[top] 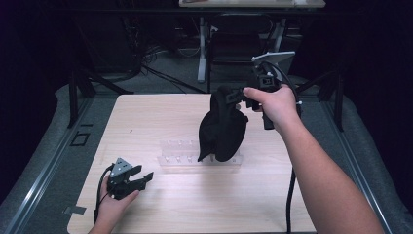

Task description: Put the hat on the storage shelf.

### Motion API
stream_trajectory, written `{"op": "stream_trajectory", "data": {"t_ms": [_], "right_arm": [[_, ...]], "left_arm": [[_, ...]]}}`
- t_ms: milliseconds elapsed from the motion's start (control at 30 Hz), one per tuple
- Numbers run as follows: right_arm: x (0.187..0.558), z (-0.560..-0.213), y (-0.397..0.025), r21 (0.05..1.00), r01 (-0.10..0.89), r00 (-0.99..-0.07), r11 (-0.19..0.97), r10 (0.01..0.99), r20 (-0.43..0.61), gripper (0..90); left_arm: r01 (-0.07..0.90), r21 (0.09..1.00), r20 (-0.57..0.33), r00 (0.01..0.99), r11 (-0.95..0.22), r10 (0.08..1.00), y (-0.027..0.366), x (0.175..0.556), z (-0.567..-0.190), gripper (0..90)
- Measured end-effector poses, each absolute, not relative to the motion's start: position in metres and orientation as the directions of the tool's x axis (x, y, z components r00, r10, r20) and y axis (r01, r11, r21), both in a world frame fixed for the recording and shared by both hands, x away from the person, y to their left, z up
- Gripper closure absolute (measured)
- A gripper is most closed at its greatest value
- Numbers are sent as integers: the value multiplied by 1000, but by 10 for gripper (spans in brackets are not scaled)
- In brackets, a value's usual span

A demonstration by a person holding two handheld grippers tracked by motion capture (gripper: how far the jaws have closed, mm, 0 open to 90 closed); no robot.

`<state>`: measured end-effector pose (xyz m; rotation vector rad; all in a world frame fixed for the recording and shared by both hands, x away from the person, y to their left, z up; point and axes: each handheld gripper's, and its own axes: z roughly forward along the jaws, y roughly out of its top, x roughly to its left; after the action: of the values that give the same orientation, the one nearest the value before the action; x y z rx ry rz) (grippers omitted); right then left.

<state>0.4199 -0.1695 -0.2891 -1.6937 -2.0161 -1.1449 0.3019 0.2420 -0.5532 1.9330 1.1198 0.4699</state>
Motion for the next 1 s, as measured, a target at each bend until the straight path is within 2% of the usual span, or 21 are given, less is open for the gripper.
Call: {"op": "stream_trajectory", "data": {"t_ms": [367,600,1000], "right_arm": [[418,-294,-160,398,917,-301,12,675,673,878],[418,-297,-160,396,918,-302,3,653,694,876],[419,-296,-145,397,918,-308,4,637,707,875]], "left_arm": [[509,827,-101,553,-240,827,240,301,-542,475],[485,844,-109,571,-227,813,232,304,-528,475],[434,859,-84,641,-270,763,189,312,-503,492]]}}
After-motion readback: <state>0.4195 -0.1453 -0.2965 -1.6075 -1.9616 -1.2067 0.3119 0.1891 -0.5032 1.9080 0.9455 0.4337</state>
